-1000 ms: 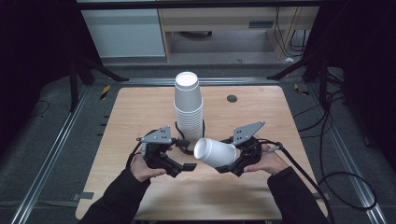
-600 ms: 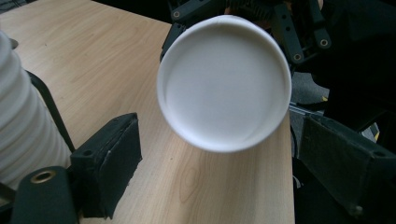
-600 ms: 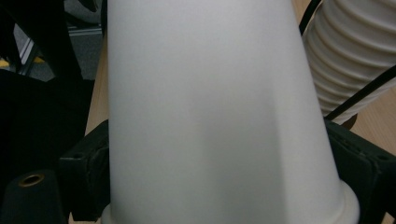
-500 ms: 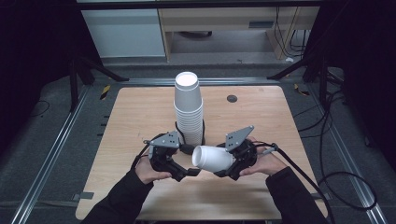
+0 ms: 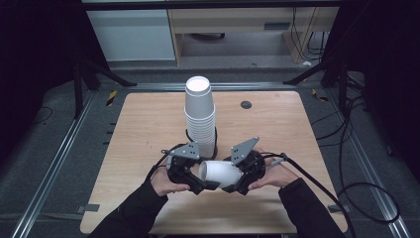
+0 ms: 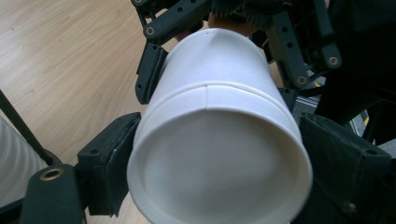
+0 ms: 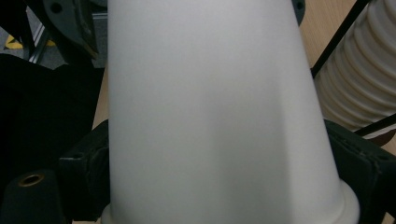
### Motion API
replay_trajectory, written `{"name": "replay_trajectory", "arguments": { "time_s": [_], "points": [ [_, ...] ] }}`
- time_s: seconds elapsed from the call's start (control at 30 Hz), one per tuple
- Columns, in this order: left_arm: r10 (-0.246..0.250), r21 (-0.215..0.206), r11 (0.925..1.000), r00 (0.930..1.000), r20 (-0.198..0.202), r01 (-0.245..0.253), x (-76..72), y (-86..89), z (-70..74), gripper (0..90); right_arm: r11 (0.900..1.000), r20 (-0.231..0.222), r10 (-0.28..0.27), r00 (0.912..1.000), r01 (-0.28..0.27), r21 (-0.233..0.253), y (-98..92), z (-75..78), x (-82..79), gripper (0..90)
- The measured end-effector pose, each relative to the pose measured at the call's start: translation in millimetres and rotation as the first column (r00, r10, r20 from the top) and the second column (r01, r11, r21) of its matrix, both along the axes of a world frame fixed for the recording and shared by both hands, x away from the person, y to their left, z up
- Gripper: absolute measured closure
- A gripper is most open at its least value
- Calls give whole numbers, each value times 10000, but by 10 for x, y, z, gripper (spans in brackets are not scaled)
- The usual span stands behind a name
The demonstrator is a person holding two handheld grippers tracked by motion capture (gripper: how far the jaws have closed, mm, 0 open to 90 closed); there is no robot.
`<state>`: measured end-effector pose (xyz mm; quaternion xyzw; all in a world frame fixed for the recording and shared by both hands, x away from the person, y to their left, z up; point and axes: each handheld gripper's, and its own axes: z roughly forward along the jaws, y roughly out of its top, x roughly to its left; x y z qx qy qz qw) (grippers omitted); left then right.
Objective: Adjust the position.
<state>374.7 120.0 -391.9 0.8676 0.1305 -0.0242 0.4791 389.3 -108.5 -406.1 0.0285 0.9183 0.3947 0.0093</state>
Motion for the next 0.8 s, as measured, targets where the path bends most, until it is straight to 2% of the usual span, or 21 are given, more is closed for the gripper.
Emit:
{"name": "replay_trajectory", "arguments": {
  "time_s": [0.1, 0.33, 0.63, 0.8],
  "points": [
    [78, 66, 9999, 10000, -12, -78, 7, -8, -9, 200, 10000, 10, 19, 10000, -19, 22, 7, 3, -3, 109],
    [121, -34, 9999, 9995, -299, -122, 18, 0, -15, 211, 10000, -8, -11, 10000, 11, 66, 10, 12, -4, 110],
    [218, -62, 9997, 9993, -304, -220, 9, -1, -11, 222, 9999, -91, -17, 10000, 18, 112, 9, 7, 6, 105],
    [228, 59, 9997, 9995, -233, -226, 4, -8, -16, 223, 10000, -55, 17, 10000, -17, 47, 16, -9, 9, 95]
  ]
}}
